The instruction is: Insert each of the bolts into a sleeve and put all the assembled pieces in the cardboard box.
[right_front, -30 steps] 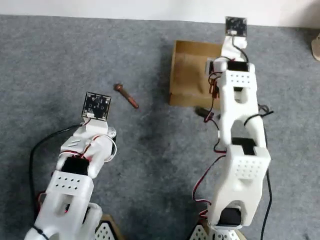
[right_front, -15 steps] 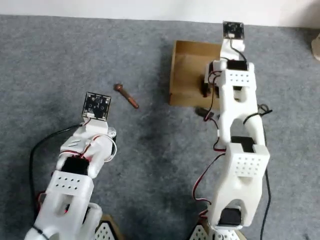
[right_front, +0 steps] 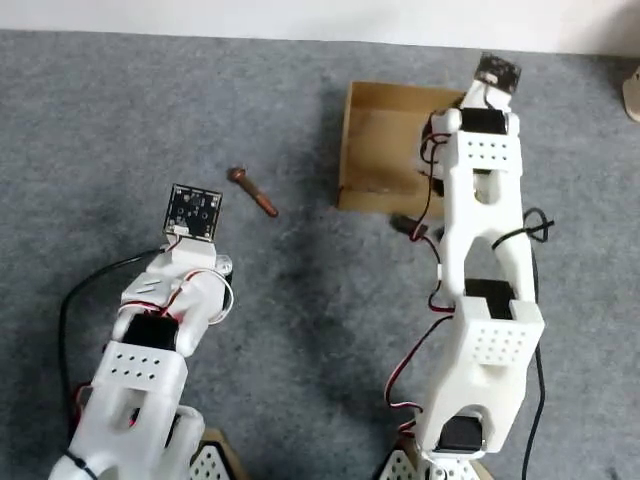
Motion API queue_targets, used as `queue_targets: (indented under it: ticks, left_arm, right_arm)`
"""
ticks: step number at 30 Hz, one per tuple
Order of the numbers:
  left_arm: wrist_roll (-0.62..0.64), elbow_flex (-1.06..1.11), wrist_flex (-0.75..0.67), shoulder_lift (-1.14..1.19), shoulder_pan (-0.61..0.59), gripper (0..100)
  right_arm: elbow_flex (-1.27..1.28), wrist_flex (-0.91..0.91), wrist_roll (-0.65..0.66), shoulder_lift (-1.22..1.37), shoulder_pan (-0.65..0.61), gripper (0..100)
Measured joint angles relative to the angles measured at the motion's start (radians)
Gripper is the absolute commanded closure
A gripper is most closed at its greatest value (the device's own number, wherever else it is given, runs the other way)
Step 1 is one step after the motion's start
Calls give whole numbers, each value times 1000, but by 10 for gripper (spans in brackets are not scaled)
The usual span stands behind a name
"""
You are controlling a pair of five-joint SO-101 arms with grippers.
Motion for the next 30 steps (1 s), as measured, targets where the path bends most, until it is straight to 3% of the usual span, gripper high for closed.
queue_targets:
  ticks: [6,16,23,30]
  left_arm:
    - [0,0,0,0,0,993]
    - [0,0,0,0,0,993]
    - [0,0,0,0,0,993]
    - [0,0,0,0,0,993]
  right_arm:
    - [-11,124,-72,0,2,839]
    - [-5,224,-49,-120,49,839]
    - [192,83,-21,-166,138,839]
    - [365,-81,-15,-166,149,839]
